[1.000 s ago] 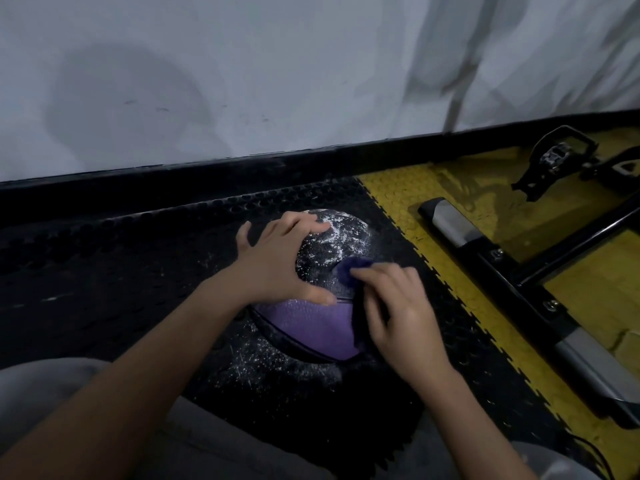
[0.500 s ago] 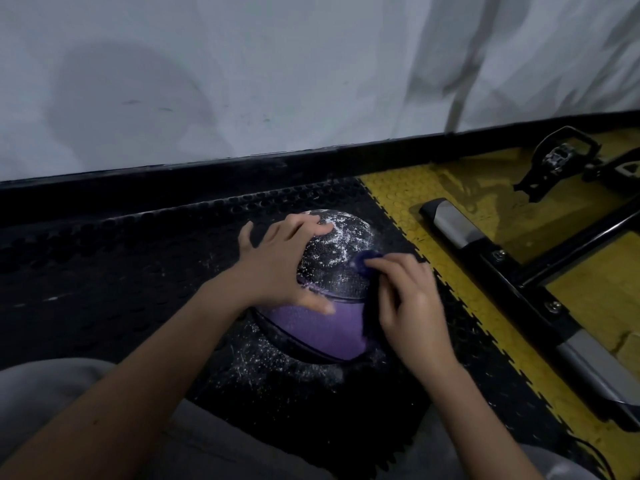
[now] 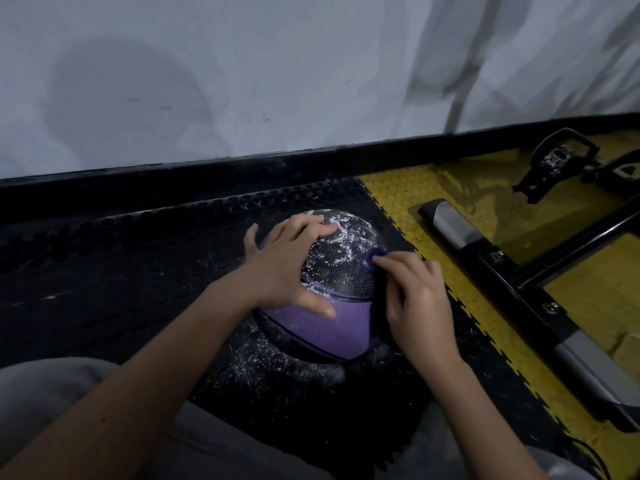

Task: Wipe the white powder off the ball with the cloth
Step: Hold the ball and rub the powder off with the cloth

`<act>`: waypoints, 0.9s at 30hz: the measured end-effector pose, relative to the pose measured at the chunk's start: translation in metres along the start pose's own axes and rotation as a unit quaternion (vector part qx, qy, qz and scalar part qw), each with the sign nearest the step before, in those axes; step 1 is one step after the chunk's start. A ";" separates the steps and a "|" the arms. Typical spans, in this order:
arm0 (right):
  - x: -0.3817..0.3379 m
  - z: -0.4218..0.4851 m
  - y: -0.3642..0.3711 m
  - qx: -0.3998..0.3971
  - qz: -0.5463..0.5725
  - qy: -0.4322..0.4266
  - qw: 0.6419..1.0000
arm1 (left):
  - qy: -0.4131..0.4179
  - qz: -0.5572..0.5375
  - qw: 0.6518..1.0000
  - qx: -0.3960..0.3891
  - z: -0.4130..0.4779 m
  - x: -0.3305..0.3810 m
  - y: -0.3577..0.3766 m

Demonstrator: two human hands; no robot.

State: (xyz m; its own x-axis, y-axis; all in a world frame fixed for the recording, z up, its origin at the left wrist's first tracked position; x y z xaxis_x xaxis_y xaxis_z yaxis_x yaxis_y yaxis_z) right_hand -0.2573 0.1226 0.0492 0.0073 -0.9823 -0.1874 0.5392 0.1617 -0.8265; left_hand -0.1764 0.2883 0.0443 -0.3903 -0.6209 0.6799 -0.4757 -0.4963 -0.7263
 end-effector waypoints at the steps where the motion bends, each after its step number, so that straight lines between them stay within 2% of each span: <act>1: -0.008 -0.004 0.000 0.007 -0.002 -0.020 1.000 | 0.000 0.001 1.000 0.004 0.000 0.000 0.001; 4: -0.040 -0.024 0.000 0.002 -0.006 -0.116 0.993 | -0.002 0.010 1.000 0.019 -0.002 -0.002 0.001; 6: -0.043 -0.026 0.001 -0.010 -0.011 -0.142 0.990 | -0.001 0.009 1.000 0.023 -0.004 -0.004 0.000; 12: -0.009 -0.004 0.001 0.008 0.025 -0.017 0.999 | -0.004 -0.009 1.000 0.013 0.003 0.000 0.001; 17: -0.040 -0.019 0.001 0.005 0.007 -0.103 0.995 | -0.007 -0.003 1.000 0.024 0.001 -0.001 0.001; 19: -0.027 -0.012 0.002 0.000 0.020 -0.082 0.996 | -0.009 -0.008 1.000 0.017 -0.001 -0.003 0.000; 23: 0.012 0.004 0.003 -0.001 0.030 0.035 0.999 | -0.005 -0.023 1.000 0.006 0.000 -0.001 0.000; 25: 0.006 0.001 0.001 0.001 0.025 0.030 0.999 | -0.007 -0.020 1.000 0.007 0.001 0.000 0.000; 27: -0.015 -0.008 0.000 -0.004 0.036 -0.011 0.999 | -0.009 -0.009 1.000 0.012 0.001 -0.001 0.001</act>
State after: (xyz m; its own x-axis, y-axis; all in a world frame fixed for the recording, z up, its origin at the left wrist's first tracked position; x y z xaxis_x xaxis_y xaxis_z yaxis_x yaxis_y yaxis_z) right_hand -0.2640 0.1378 0.0475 0.0652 -0.9697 -0.2353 0.5297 0.2334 -0.8154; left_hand -0.1756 0.2885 0.0429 -0.3672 -0.6223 0.6912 -0.4636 -0.5218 -0.7161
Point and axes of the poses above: each hand's wrist, its own z-axis towards the middle knuckle, its own y-axis out of the palm, x = y × z, the point moved 4 cm from there along z, towards the middle knuckle, and after that the axes turned 11 degrees about -z, right-handed, at the moved point
